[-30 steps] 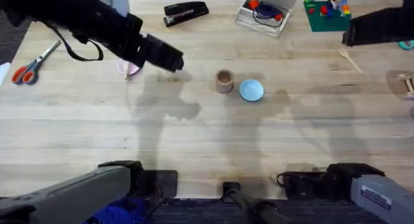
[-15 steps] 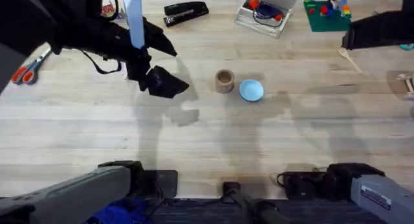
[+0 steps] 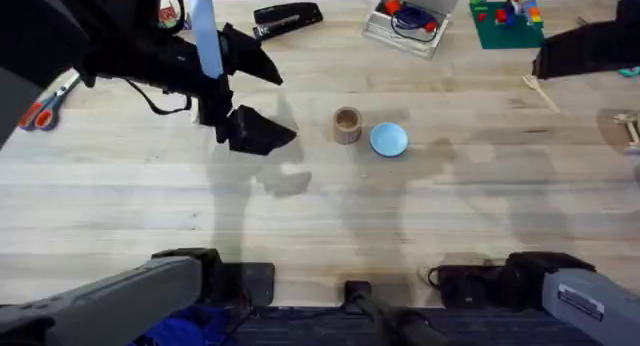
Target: Pick up a utensil and set it on the pink plate, then put the other utensil in the container.
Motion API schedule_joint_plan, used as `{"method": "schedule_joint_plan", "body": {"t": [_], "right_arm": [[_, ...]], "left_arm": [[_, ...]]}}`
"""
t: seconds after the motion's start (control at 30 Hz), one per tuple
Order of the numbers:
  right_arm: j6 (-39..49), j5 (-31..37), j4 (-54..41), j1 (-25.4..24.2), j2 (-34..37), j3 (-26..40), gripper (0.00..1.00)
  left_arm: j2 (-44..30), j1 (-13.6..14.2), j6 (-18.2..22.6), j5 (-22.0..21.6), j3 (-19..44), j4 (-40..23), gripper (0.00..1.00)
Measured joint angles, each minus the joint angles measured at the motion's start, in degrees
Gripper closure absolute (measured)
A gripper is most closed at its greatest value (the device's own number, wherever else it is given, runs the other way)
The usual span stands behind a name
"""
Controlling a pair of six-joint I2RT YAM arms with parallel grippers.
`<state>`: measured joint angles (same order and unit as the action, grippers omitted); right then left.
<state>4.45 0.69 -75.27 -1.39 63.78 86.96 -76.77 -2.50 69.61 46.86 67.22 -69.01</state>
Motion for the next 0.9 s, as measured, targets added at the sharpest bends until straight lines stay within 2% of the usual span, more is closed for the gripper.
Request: {"method": "schedule_joint_plan", "body": {"t": [0.3, 0.67, 0.9], "right_arm": [[8.62, 0.17, 0.03, -9.16, 6.4, 0.0, 0.005], [24.37, -0.03, 2.9, -19.61, 19.12, 0.0, 0.006], [32.54, -5.89, 6.97, -26.29, 28.03, 0.02, 0.006]], "left_arm": [[0.0, 0.0, 0.15, 0.07, 0.0, 0.04, 0.005], [-0.01, 0.0, 0.28, 0.07, 0.0, 0.04, 0.006], [0.01, 0.0, 0.28, 0.07, 0.0, 0.04, 0.007]]}}
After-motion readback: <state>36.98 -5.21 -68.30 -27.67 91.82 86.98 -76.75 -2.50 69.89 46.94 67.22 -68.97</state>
